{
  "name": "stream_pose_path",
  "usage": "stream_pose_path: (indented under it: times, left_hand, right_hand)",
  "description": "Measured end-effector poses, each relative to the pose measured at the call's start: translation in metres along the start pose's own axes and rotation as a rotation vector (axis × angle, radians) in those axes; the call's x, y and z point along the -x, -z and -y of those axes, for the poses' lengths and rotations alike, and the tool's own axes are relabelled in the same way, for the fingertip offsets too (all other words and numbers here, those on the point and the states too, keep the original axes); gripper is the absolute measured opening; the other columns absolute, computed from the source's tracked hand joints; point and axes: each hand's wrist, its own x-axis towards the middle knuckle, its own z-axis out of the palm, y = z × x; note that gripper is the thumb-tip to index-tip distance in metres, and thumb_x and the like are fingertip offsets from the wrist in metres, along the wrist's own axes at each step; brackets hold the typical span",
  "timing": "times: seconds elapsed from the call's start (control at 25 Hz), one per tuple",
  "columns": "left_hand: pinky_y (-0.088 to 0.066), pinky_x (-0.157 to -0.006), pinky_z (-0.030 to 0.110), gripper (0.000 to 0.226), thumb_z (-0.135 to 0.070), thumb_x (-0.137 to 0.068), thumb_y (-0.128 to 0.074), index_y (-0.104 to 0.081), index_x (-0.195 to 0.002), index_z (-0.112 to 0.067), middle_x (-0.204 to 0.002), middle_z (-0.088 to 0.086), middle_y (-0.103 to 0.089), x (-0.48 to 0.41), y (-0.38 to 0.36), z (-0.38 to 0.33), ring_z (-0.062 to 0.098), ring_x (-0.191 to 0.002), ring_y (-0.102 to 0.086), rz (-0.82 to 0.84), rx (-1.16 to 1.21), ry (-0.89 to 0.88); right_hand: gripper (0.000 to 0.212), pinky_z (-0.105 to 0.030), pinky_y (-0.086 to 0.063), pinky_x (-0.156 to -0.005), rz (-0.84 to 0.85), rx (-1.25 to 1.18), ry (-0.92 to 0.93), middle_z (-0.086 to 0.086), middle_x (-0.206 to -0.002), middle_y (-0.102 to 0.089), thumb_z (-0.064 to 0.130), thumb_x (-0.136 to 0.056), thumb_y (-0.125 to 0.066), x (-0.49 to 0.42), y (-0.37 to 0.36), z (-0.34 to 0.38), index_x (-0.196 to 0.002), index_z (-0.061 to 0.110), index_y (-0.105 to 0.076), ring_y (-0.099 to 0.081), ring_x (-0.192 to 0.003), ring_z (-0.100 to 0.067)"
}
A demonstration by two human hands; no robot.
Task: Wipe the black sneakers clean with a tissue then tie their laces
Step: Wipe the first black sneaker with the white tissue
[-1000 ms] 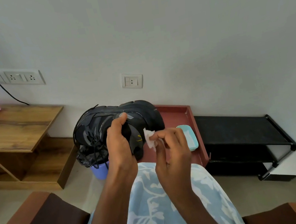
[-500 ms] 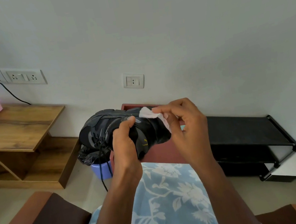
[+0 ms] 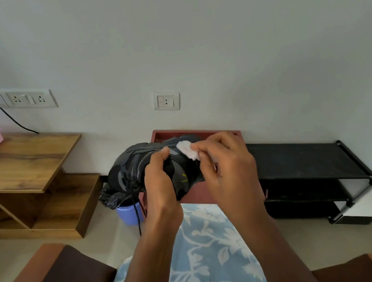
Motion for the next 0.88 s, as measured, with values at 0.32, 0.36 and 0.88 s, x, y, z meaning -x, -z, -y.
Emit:
stream_pose_path:
  times: [0.32,0.36,0.88]
  left_hand:
    - [-0.056,-0.091,0.060,0.065,-0.058,-0.064,-0.063,-0.067,-0.111,-0.014,-0.116,0.015,-0.068,0.012,-0.007,0.001,0.028,-0.109,-0.068,0.071,-0.272,-0.106]
    - [-0.057,-0.089,0.058,0.068,-0.058,-0.062,-0.063,-0.066,-0.111,-0.012,-0.115,0.016,-0.069,0.011,-0.006,0.000,0.029,-0.108,-0.068,0.048,-0.256,-0.099]
    - [-0.048,-0.103,0.059,0.028,-0.040,-0.084,-0.065,-0.079,-0.090,-0.016,-0.108,0.017,-0.075,0.001,-0.002,-0.017,0.038,-0.109,-0.068,-0.003,-0.048,-0.053]
  right_hand:
    - [0.026,-0.021,-0.040,-0.085,0.376,0.146,-0.001,-0.001,-0.113,-0.062,0.013,-0.097,-0.063,-0.033,0.001,0.012,-0.120,0.020,-0.072,-0.049,-0.109,-0.017]
    - [0.025,-0.021,-0.043,-0.081,0.317,0.117,0.003,-0.001,-0.106,-0.063,0.011,-0.095,-0.065,-0.026,0.000,0.014,-0.116,0.019,-0.074,-0.051,-0.103,-0.017]
    - [0.030,-0.008,-0.042,-0.076,-0.038,0.059,-0.008,-0.004,-0.099,-0.063,-0.002,-0.085,-0.063,-0.008,-0.006,0.009,-0.108,0.012,-0.076,-0.056,-0.092,-0.018]
